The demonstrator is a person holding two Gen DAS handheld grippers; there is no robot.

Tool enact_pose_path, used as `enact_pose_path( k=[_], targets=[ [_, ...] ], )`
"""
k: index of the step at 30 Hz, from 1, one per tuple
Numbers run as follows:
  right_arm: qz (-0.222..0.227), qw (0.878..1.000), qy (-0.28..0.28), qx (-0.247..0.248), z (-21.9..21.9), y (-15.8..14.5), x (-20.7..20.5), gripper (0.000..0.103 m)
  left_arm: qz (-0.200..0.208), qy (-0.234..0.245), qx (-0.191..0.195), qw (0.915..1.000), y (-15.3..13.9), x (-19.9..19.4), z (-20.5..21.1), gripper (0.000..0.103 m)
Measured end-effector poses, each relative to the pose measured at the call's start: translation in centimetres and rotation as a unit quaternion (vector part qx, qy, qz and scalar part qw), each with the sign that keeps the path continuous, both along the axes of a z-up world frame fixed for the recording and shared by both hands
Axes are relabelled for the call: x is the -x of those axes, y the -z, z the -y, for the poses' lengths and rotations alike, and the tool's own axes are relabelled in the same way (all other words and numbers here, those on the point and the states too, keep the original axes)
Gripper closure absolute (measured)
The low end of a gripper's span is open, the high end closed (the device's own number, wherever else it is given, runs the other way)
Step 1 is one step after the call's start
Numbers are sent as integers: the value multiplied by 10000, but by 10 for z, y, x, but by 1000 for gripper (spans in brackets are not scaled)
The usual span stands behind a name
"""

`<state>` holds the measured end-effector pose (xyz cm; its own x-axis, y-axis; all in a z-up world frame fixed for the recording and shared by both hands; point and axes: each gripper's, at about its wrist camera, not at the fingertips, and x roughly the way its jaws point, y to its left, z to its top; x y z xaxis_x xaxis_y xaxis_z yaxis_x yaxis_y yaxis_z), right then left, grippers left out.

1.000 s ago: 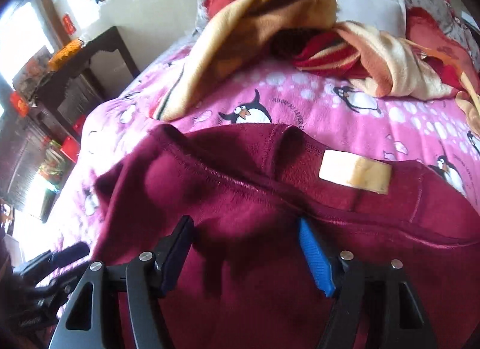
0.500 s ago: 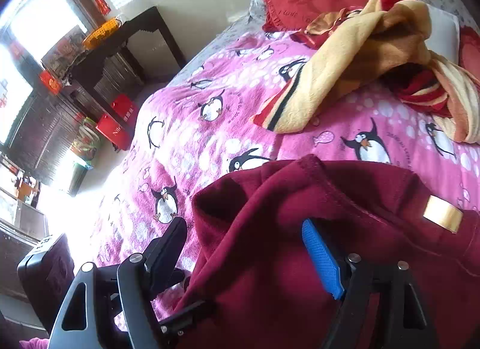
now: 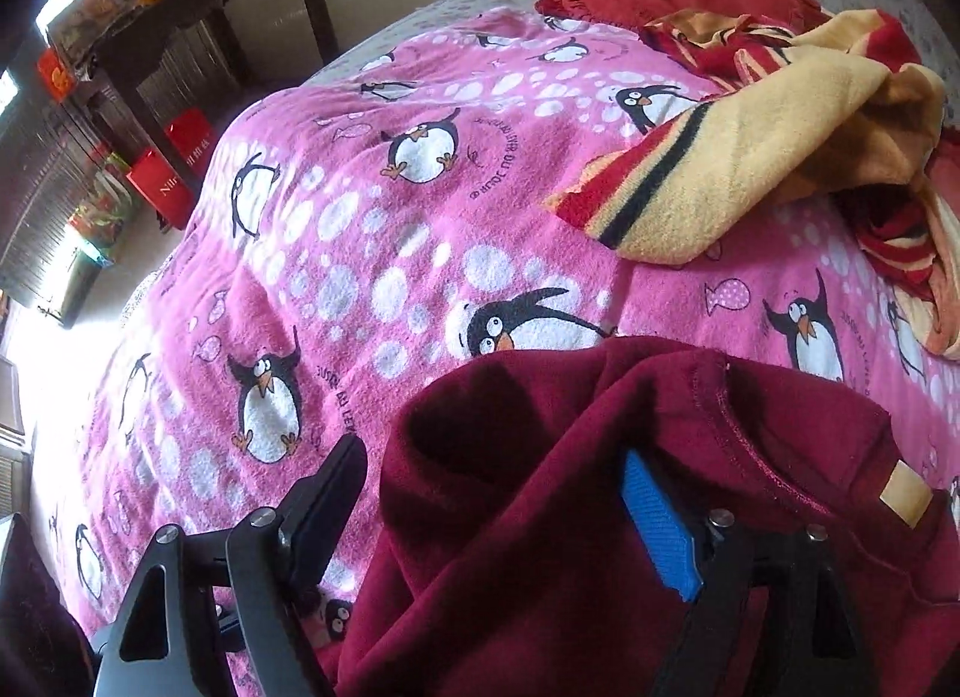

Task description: Fold small clothes

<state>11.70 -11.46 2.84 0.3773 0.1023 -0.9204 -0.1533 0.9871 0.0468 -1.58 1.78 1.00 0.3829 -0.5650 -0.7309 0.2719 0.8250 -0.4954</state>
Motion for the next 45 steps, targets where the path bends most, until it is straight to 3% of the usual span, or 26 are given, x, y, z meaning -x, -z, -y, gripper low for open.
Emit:
enact_pose_path(
  k=[2, 4, 5, 7, 10, 12, 14, 16, 17, 21, 23, 24, 25, 26, 36, 38, 40, 42, 45],
  targets=[
    [99, 9999, 39, 65, -1, -1, 2, 20, 18, 18, -38, 10000, 0, 1, 2, 37],
    [216, 9996, 77, 138, 2, -5, 7, 42, 20, 26, -14, 10000, -1, -2, 5, 34],
    [270, 9995, 93, 125, 7, -8, 9, 46, 22, 23, -9, 10000, 0, -3, 7, 32],
    [303, 9993, 98, -220, 23, -17, 18, 70, 36, 10, -36, 10000, -1, -4, 11, 28],
    [351, 9967, 140, -718, 45, -26, 25, 81, 96, 4, -73, 9999, -2, -3, 19, 22],
    [395, 9942, 210, -977, 58, -30, 29, 83, 105, 157, -22, 9998, -2, -3, 26, 26],
    [432, 9918, 286, -1169, 65, -32, 33, 83, -57, 305, 93, 9995, -1, -4, 32, 44],
    [439, 9895, 320, -1342, 70, -32, 37, 83, -80, 247, 73, 9996, -1, -3, 32, 51],
    [433, 9887, 323, -1397, 71, -31, 39, 83, -86, 248, 69, 9996, -1, -3, 33, 61],
    [290, 9844, 383, -1693, 74, -31, 42, 83, -16, 236, 44, 9997, -7, 0, 31, 72],
    [264, 9847, 366, -1681, 72, -33, 43, 71, 96, 267, -10, 9996, -11, 4, 32, 73],
    [253, 9856, 340, -1637, 69, -35, 42, 47, 135, 277, -30, 9995, -13, 4, 35, 74],
    [223, 9872, 333, -1541, 66, -35, 41, 30, 172, 284, -38, 9994, -15, 7, 35, 74],
    [212, 9886, 303, -1460, 62, -35, 38, 29, 206, 289, -34, 9994, -17, 8, 36, 74],
    [-217, 9973, 39, -707, 24, -8, 9, 29, 265, 307, 50, 9992, -27, 10, 36, 75],
    [-135, 9974, 50, -702, 25, -5, 9, 36, 248, 313, 39, 9992, -27, 11, 37, 75],
    [1, 9977, 27, -681, 29, -5, 12, 58, 219, 322, 48, 9992, -26, 11, 38, 75],
    [144, 9968, 34, -790, 38, -9, 18, 69, 235, 365, 69, 9990, -30, 14, 39, 75],
    [457, 9926, 66, -1121, 59, -25, 35, 75, 393, 532, 90, 9978, -46, 22, 48, 77]
  ],
)
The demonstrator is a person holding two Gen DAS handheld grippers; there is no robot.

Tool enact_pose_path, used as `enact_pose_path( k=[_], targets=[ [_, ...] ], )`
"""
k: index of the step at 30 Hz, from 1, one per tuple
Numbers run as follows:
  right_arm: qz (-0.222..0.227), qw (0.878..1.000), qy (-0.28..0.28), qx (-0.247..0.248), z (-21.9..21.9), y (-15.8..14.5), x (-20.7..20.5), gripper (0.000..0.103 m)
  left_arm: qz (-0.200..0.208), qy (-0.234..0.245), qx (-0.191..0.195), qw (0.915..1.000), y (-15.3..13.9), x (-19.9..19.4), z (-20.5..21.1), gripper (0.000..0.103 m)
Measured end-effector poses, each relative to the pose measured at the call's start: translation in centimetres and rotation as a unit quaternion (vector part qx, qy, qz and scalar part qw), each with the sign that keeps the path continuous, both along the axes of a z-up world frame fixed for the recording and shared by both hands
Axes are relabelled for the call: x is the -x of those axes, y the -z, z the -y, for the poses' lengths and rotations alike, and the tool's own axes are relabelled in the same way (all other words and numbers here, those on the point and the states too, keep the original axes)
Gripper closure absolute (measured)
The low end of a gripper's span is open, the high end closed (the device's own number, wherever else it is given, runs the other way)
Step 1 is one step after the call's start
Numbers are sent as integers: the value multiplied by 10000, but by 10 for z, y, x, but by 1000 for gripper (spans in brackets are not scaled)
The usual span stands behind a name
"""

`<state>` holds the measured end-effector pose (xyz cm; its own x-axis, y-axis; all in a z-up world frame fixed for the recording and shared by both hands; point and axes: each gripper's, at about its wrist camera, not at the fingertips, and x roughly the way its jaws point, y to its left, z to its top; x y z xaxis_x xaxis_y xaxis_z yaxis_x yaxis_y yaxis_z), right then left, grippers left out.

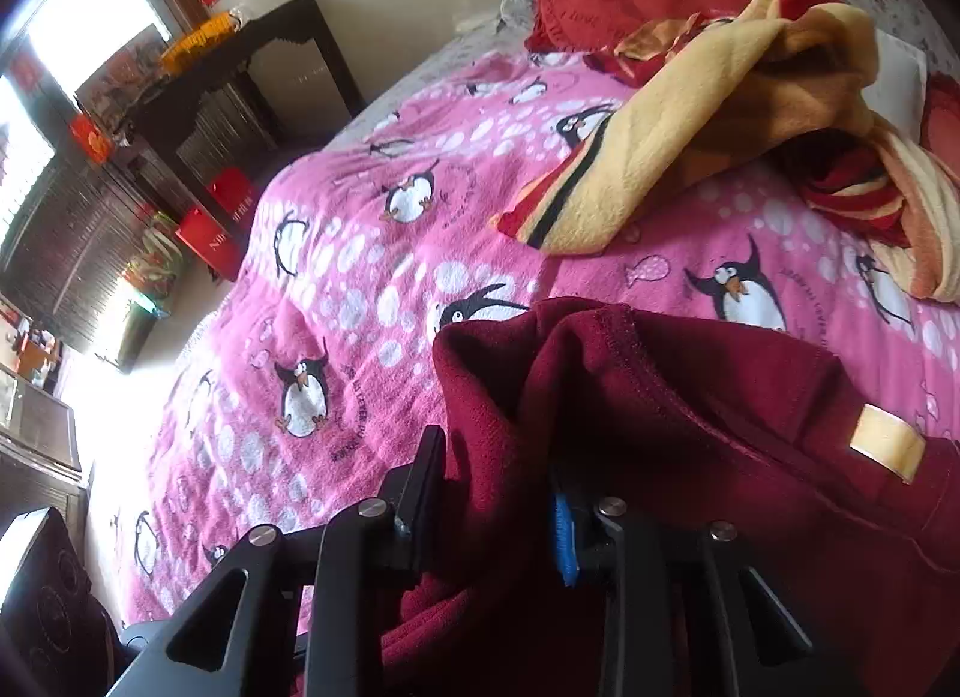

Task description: Fold small clothes

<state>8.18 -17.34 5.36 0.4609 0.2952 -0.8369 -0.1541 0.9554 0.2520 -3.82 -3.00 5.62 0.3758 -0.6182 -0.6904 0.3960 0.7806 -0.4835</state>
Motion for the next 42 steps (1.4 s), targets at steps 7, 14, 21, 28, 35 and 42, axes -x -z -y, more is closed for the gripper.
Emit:
enact_pose_path(
  k=[7, 14, 21, 28, 35, 42],
  targets=[
    [733, 9957, 246, -506, 49, -56, 49, 83, 329, 595, 109, 9976, -46, 25, 47, 78],
    [1090, 9849, 895, -1007, 133, -78, 105, 86, 673, 1256, -131, 9897, -65, 62, 124, 79],
    [1227, 9713, 1542, -1332, 221, -73, 167, 86, 795, 1842, -409, 9788, -61, 96, 201, 79],
    [1282, 9531, 2221, -1607, 295, -56, 219, 88, 694, 2425, -497, 9664, -38, 117, 268, 100],
    [1069, 9459, 2466, -1818, 317, -32, 248, 85, 547, 2535, -705, 9632, -30, 124, 259, 99],
    [1176, 9544, 1845, -2030, 276, -46, 252, 27, 966, 2013, -1101, 9685, -32, 113, 191, 83]
  ],
)
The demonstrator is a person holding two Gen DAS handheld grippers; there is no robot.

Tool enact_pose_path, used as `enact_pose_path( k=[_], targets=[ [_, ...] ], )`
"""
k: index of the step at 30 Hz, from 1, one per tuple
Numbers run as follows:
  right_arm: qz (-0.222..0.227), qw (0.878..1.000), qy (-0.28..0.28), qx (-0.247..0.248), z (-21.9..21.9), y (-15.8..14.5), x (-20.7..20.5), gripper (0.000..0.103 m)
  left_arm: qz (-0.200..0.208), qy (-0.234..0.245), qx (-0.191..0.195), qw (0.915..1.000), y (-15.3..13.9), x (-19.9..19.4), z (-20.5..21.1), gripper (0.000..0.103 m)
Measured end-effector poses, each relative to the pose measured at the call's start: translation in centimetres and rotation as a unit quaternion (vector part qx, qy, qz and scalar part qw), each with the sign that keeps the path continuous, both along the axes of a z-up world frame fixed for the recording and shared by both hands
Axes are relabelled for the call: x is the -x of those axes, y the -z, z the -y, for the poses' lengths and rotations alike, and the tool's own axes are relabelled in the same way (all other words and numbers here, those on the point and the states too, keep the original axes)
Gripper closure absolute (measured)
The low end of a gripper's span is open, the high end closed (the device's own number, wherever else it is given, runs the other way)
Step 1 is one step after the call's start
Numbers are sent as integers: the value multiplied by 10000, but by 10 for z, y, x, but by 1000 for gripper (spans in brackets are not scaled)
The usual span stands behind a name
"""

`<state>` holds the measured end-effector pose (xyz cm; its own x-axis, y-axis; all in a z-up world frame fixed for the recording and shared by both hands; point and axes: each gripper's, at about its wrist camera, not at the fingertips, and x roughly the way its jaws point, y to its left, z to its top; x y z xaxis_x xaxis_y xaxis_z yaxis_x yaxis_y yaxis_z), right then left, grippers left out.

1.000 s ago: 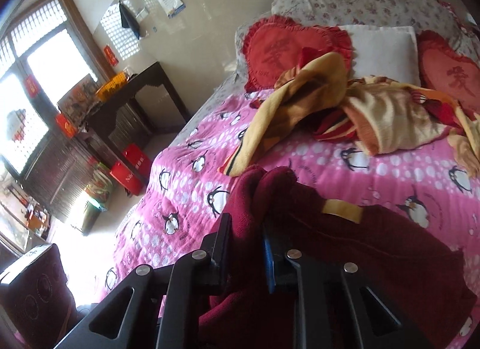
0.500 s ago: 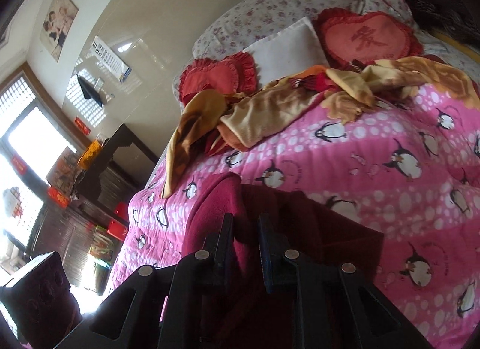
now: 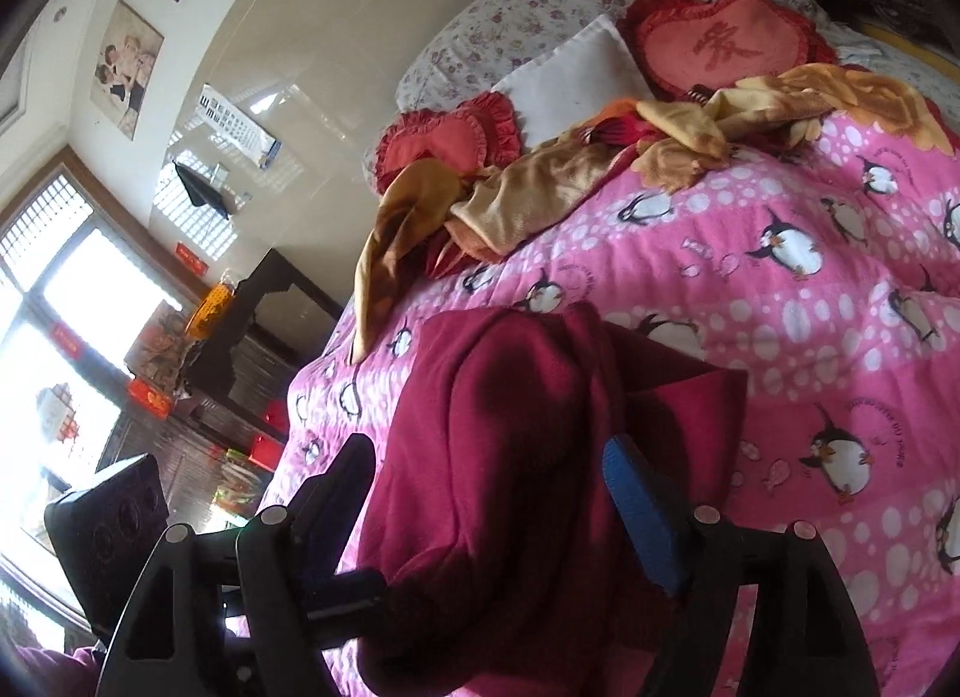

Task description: Fold small clothes

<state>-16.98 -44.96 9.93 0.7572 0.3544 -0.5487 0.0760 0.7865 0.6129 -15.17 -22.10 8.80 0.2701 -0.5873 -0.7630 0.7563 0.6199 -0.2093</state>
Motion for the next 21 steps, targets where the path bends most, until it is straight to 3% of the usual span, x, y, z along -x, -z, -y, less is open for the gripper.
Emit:
enact_pose_path(
  k=[4, 7, 9, 14, 15, 16, 19, 21],
  targets=[
    [-433, 9989, -174, -24, -20, 27, -24, 27, -52, -304, -176, 9994, 14, -8, -25, 83],
    [-779, 9965, -13, 299, -28, 45, -35, 27, -149, -457, -192, 9987, 22, -15, -36, 83],
    [-794, 9961, 54, 382, -29, 52, -37, 27, -170, -512, -239, 9983, 27, -18, -38, 83],
    [-720, 9973, 108, -111, -26, 68, -47, 25, -285, -576, -289, 9975, 36, -23, -30, 83],
    [-693, 9975, 81, -104, -28, 69, -48, 43, -308, -601, -301, 9973, 36, -24, -28, 83],
    [-654, 9978, 56, -50, -31, 67, -48, 71, -326, -617, -307, 9971, 35, -25, -27, 83],
    [-480, 9986, 9, 202, -39, 54, -42, 81, -180, -611, -277, 9976, 26, -26, -22, 76],
    [-244, 9990, 32, 373, -40, 38, -33, 82, -109, -604, -164, 9980, 19, -27, -20, 56]
  ],
)
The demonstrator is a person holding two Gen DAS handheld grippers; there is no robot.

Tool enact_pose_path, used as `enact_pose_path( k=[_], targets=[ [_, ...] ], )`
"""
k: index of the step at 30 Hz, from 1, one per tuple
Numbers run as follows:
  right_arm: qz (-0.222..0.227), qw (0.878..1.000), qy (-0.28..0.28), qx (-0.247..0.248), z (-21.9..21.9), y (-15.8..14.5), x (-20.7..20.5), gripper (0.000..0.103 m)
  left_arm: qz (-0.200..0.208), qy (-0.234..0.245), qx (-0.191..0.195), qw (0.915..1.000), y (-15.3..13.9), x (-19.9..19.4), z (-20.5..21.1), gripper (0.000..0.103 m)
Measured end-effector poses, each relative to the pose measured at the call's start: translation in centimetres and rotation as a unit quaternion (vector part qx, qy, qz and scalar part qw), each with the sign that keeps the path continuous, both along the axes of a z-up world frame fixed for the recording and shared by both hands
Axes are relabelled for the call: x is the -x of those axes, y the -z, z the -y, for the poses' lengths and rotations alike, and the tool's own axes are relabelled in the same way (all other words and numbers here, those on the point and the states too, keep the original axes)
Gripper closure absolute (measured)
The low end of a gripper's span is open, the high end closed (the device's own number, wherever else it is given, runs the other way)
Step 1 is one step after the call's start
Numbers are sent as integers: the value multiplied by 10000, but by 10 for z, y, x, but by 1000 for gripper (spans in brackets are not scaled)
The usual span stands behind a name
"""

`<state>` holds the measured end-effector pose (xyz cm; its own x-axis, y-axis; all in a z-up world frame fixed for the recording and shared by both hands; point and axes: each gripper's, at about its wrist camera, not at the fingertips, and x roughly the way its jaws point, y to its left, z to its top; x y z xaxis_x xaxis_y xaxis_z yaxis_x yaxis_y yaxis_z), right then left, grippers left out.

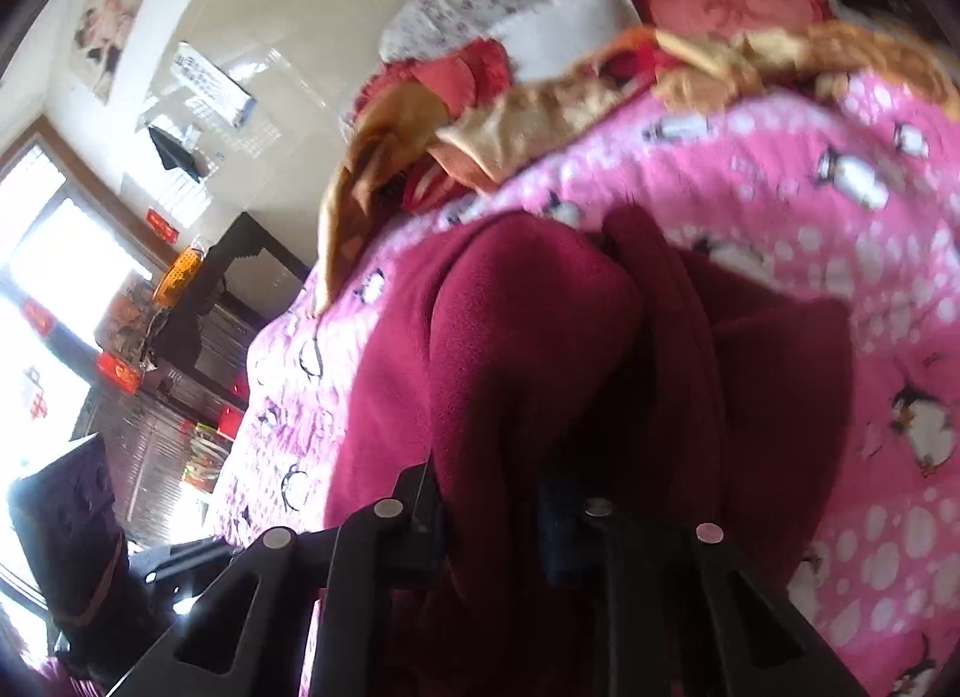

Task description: Fold small clothes

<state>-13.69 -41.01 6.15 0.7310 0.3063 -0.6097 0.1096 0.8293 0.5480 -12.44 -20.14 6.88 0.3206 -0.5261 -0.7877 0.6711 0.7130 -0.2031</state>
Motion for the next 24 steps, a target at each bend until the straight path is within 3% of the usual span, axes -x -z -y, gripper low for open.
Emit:
enact_pose_path(
  k=[4, 6, 10, 12, 15, 17, 20, 24],
  targets=[
    [70, 9993, 122, 346, 9, -16, 20, 82, 52, -8, 119, 9999, -2, -3, 12, 51],
    [-140, 9976, 306, 602, 16, -8, 25, 82, 74, 0, 15, 10000, 6, -4, 23, 51],
    [-458, 9967, 591, 330, 35, 23, 25, 79, 178, -101, -396, 9990, 25, -7, 38, 50],
    [-380, 9970, 676, 67, 41, 17, 31, 75, 190, -127, -352, 9991, 25, -9, 36, 46],
    [-226, 9939, 968, 475, 42, -10, 41, 69, 153, -132, -326, 9993, 27, -12, 37, 46],
    [32, 9938, 924, 624, 36, -29, 44, 68, 184, -137, -328, 9992, 28, -13, 38, 44],
    [291, 9973, 352, 567, 18, -42, 29, 68, 202, -152, -332, 9991, 29, -12, 39, 43],
    [-192, 9943, 302, 1003, 8, -19, -6, 68, 208, -124, -359, 9991, 29, -14, 41, 43]
  ],
)
